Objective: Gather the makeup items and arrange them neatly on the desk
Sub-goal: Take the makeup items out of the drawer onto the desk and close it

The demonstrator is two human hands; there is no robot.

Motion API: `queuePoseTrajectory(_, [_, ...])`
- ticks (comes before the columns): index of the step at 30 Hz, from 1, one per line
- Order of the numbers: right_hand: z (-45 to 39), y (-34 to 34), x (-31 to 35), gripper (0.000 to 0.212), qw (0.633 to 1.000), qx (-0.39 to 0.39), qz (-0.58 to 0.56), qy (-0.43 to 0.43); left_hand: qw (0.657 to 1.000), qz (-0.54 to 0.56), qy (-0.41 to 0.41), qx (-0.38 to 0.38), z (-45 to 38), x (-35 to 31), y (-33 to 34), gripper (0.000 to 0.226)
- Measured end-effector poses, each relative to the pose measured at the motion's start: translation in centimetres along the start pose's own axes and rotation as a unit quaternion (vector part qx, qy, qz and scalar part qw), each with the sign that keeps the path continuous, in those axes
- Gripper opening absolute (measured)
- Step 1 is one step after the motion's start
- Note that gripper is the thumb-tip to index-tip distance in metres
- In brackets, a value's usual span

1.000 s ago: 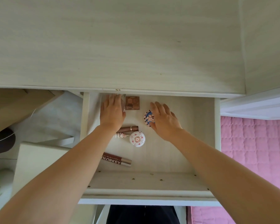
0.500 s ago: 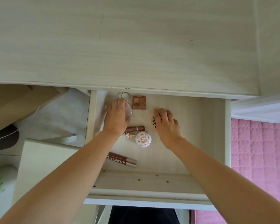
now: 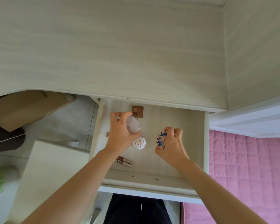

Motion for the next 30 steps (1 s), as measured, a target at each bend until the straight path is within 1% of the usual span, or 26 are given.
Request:
queuePoseTrajectory(2, [1.4,-1.4,0.7,0.067,0.998,0.000,-0.056,0.003,1.000,0.017,0.011,-0.021,1.4,-1.8,-0.8,0.073])
queuePoseTrajectory(6, [3.3,-4.5,2.1,0.071,0.995,-0.035,-0.091,-0.028,0.998,0.036,0.020,-0.050,3.4,-5.1,-2.1,0.072])
queuePoseTrajectory(11, [3.9,-8.5,4.2,0.072,0.990,-0.079,-0.092,-0.066,0.995,0.057,0.023,-0.084,4.7,-7.9,-3.7,0.072])
queuePoseTrajectory(15, [3.2,-11.3,6.1,0.083,0.987,-0.102,-0.071,-0.103,0.994,0.055,0.031,-0.085,4.0,-9.5,-5.5,0.072])
queuePoseTrajectory(17, [2.3,-12.4,7.2,0.084,0.984,-0.112,-0.059,-0.124,0.995,0.046,0.039,-0.082,3.1,-10.0,-6.5,0.073])
queuePoseTrajectory(23, [-1.7,-14.7,10.0,0.072,0.984,-0.102,-0.030,-0.140,0.994,-0.041,0.075,-0.063,-1.7,-10.4,-9.7,0.072])
queuePoseTrajectory(30, [-9.3,-17.4,13.9,0.075,0.987,-0.098,0.003,-0.130,0.990,-0.116,0.074,-0.028,-10.5,-10.2,-13.8,0.077])
Point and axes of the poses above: each hand's wrist, its own z-axis away from the middle knuckle, its own y-axis out of the palm, x = y × z, the point moved 6 cm from there along -z, towards the middle knuckle, and after that the axes turned 8 degrees about x, right-handed, at the moved point
